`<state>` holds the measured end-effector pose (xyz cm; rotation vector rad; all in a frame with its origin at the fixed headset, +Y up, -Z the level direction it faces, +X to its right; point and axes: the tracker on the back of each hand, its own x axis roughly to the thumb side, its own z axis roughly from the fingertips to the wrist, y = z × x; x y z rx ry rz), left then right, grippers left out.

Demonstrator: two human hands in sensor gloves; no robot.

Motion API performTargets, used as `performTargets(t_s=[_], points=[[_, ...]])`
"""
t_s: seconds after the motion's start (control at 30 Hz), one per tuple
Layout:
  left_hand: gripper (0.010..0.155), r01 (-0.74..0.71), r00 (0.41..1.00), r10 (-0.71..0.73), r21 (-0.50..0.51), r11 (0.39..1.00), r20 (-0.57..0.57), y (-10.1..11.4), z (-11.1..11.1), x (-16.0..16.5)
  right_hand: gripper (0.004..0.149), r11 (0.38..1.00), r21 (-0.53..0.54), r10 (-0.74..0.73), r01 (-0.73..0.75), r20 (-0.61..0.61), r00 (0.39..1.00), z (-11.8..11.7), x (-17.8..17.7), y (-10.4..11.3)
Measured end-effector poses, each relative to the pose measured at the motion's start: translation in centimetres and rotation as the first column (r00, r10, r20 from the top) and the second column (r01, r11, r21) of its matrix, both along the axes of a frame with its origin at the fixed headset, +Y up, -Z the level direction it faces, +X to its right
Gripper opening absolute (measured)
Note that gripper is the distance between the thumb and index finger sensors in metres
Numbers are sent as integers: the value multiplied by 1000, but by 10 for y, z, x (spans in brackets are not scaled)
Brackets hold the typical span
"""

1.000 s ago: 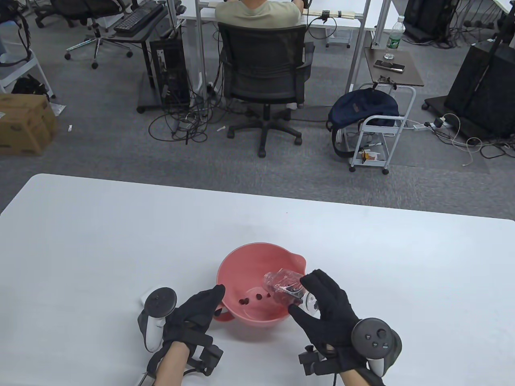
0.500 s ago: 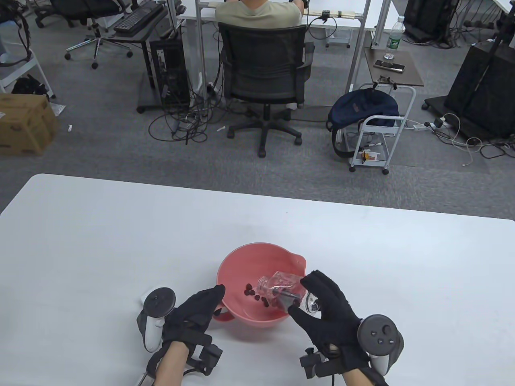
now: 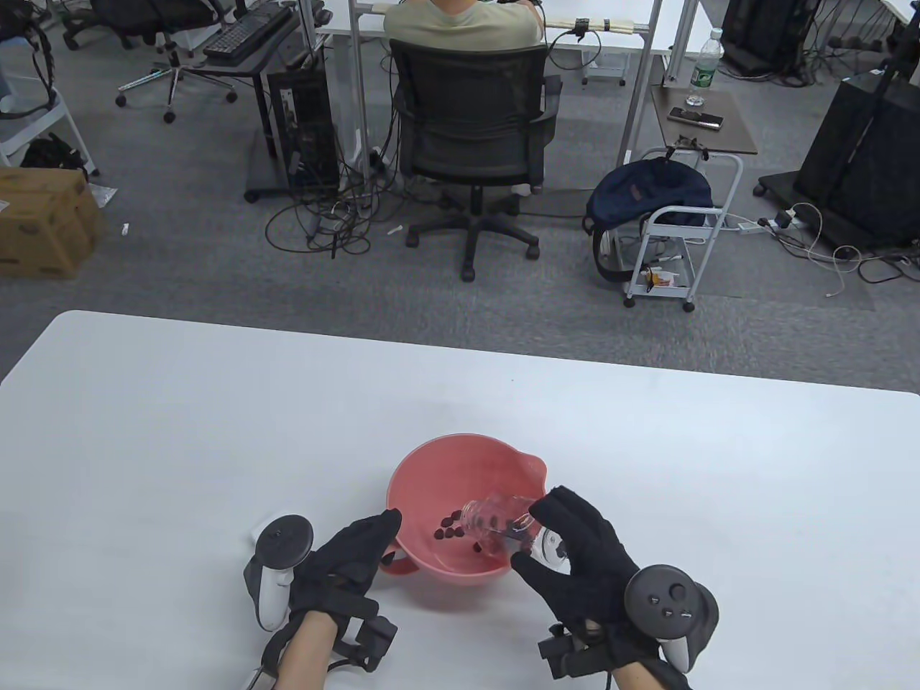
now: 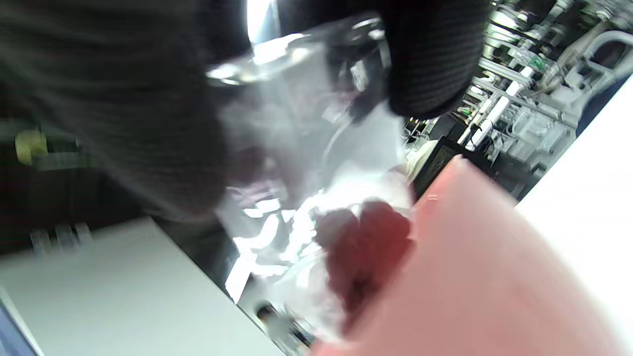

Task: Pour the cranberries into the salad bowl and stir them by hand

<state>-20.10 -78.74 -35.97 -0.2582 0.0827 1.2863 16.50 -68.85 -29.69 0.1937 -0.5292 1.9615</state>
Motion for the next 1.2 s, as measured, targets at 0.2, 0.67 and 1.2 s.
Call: performTargets(t_s=[0.2,0.67,1.2], points=[[61,0,1000,0,1,1000,-1,0,0,0,70,996,25,81,-81,27,996,2,-4,2],[61,6,1000,-6,0,1000,4,0,0,-1,68,987,-18,162,-162,-24,987,-3,0,2],[61,-4,1000,4,-4,1000,6,0,0,0,68,984,20,175,-176,26,984,0,-2,0]])
